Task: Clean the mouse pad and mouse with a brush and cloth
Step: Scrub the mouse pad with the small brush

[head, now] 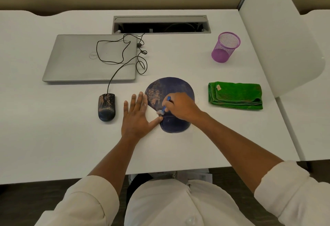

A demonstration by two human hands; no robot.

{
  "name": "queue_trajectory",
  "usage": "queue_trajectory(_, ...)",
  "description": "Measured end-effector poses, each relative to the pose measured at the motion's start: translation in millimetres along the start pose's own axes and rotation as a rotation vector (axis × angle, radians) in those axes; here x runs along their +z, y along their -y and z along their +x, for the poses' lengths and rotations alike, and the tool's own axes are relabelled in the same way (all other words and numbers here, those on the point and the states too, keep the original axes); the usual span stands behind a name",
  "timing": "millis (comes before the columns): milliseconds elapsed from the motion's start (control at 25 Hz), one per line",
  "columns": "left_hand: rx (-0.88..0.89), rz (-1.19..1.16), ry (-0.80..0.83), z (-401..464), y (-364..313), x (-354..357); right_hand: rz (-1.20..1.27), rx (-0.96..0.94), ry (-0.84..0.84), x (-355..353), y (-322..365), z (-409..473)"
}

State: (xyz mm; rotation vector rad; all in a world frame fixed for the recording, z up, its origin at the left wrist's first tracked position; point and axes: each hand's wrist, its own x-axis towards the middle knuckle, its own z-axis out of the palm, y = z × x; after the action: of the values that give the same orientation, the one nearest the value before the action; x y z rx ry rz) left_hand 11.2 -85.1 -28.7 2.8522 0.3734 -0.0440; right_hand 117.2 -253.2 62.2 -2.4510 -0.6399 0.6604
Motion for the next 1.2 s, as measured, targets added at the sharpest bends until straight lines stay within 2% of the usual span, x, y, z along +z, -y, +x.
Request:
queue_trajectory(80, -0.006, -0.001, 0.003, -0.1, -0.4, -0.7, -0.033, 0.022, -0.011, -6.8, 0.3, 5.3)
queue_trajectory(160, -0.001, 0.002, 0.007, 0.1, -0.1, -0.7, 0.053, 0.022, -0.024, -12.7, -0.4, 10.7)
queue_trajectory(280, 0.000, 0.004, 0.005, -0.3, 0.4, -0.1, 0.073, 0.032, 0.039, -13.5, -7.6, 11.0)
queue_trajectory(320, 0.001, 0.002, 0.005, -0.2, 0.5, -0.1, -0.008, 0.054, 0.004, -15.7, -13.6, 9.9)
queue_trajectory(400, 0.004, -0.005, 0.001, 0.3, 1.0, -0.5, -0.193, 0.110, -0.189, -30.6, -27.9, 10.1)
queue_trajectory(480, 0.007, -0.008, 0.003, -0.3, 0.4, -0.9, -0.172, 0.131, -0.296, -51.4, -40.4, 17.4)
queue_trajectory(560, 0.008, -0.011, -0.005, -0.4, 0.6, -0.9, -0.058, 0.117, -0.315, -65.8, -46.0, 32.6)
queue_trajectory(720, 0.008, -0.014, -0.007, -0.2, 1.4, 0.4, -0.048, 0.116, -0.240, -67.4, -41.7, 53.8)
queue_trajectory(840, 0.011, -0.010, -0.006, -0.4, 0.7, 0.0, -0.262, 0.179, -0.009, -80.3, -43.6, 53.9)
queue_trajectory(920, 0.011, -0.009, -0.009, -0.4, 0.8, -0.4, -0.265, 0.183, 0.113, -93.9, -43.2, 55.3)
queue_trajectory(960, 0.012, -0.009, -0.006, 0.0, 0.9, -0.1, -0.201, 0.149, 0.089, -98.4, -42.9, 58.4)
queue_trajectory(1080, 0.013, 0.000, -0.003, -0.1, 1.7, 0.9, -0.054, 0.016, -0.131, -95.8, -38.7, 69.0)
queue_trajectory(1120, 0.013, -0.001, -0.004, 0.4, 2.1, 1.0, -0.037, 0.002, -0.153, -91.6, -37.9, 72.6)
queue_trajectory(1200, 0.012, -0.001, 0.001, 0.9, 2.9, 1.2, -0.112, 0.029, -0.088, -84.9, -38.0, 76.0)
